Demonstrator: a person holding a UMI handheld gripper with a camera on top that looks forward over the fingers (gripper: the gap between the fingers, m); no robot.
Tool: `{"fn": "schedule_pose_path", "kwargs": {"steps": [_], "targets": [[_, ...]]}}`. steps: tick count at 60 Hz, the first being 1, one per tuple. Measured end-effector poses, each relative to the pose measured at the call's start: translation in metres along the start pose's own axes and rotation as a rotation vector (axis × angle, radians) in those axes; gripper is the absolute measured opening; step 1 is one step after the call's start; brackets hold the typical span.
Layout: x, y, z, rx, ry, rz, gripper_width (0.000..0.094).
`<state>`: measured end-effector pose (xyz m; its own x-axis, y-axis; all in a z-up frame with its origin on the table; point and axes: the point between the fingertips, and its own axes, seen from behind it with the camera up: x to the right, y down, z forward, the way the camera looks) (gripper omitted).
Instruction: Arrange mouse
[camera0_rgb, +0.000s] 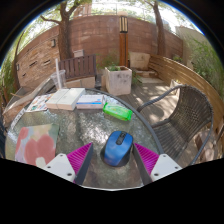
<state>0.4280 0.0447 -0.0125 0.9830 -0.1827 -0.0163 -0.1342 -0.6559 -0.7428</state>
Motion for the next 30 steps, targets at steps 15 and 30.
{"fn": "schedule_pose_path", "kwargs": {"steps": [15,30], "targets": [[-0.009,-0.012,0.015,0.01,0.028,-0.041,0.0489],[0.002,-0.021,-0.005,0.026,0.121,-0.075,0.0368]]}}
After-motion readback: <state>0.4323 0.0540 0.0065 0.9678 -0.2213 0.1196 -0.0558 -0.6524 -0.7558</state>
